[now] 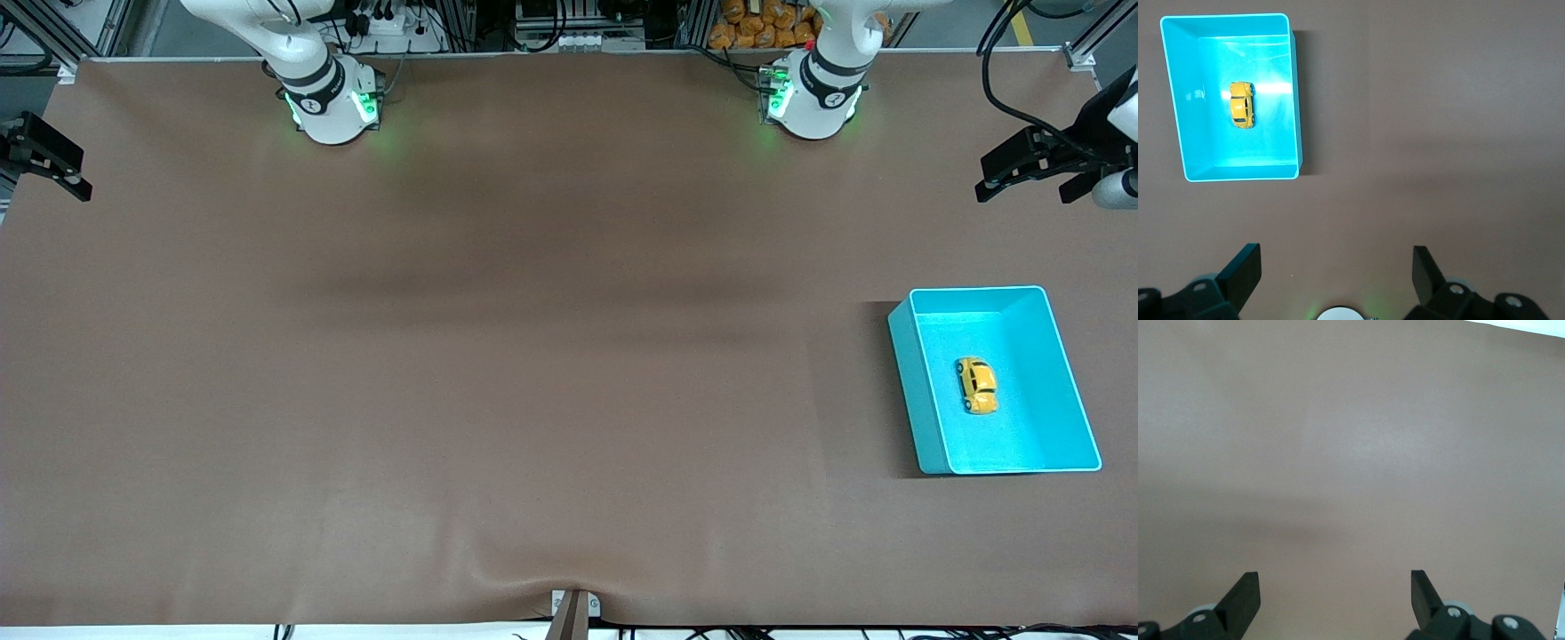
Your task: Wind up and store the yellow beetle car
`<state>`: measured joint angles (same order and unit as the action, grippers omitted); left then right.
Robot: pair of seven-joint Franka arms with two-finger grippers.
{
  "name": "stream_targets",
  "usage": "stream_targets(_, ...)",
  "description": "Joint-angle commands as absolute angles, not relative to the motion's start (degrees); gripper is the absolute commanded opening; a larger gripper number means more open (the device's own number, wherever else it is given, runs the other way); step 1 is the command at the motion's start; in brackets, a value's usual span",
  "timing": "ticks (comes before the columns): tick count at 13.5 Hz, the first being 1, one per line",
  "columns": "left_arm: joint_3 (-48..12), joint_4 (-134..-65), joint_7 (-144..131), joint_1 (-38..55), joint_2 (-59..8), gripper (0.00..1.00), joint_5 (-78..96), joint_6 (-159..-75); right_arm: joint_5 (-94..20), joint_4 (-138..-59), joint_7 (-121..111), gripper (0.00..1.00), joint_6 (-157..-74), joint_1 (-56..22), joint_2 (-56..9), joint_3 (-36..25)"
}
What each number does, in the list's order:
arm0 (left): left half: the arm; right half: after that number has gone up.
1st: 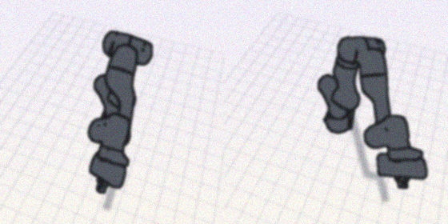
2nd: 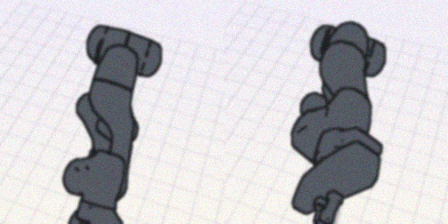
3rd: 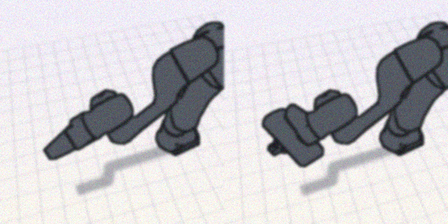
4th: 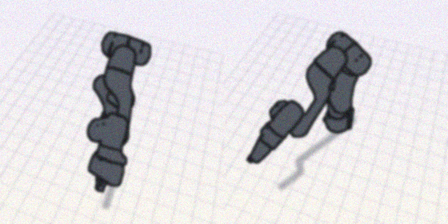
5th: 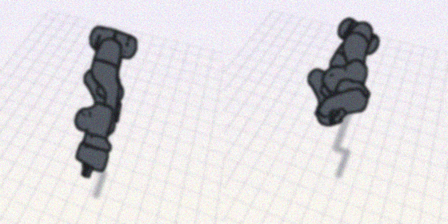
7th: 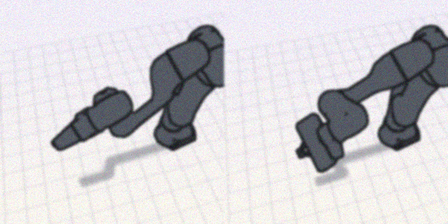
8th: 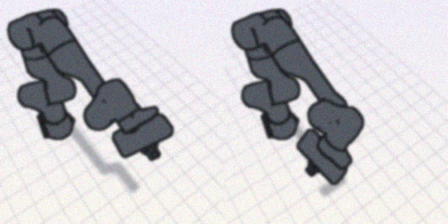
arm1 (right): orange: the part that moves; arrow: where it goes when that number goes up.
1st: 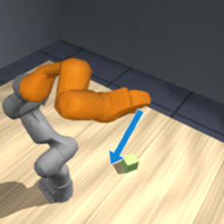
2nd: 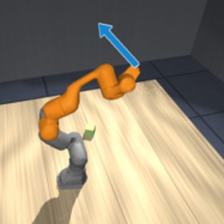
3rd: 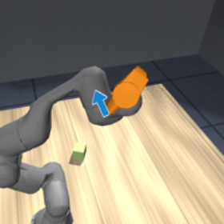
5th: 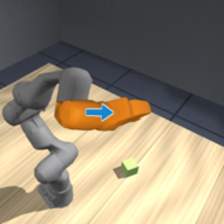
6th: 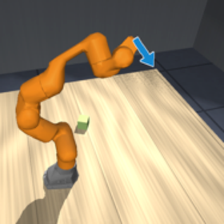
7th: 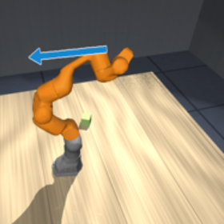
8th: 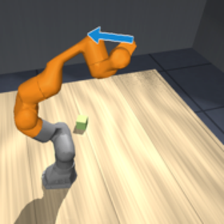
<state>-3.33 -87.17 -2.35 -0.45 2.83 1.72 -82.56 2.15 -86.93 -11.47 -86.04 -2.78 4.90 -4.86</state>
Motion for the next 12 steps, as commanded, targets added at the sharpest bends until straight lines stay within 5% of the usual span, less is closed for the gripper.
stream_targets(1, -3.08, -86.4, -2.72, -0.35, 2.99, 1.0, 2.64, -80.95, 2.37, -85.52, -10.99, 1.0, -85.08, -2.2, 4.31, -4.4)
stream_targets(12, -4.57, -86.57, -2.55, -0.35, 2.99, 1.0, 0.18, -81.91, 2.29, -85.78, -10.99, 1.0, -84.46, -2.46, 4.22, -4.31)
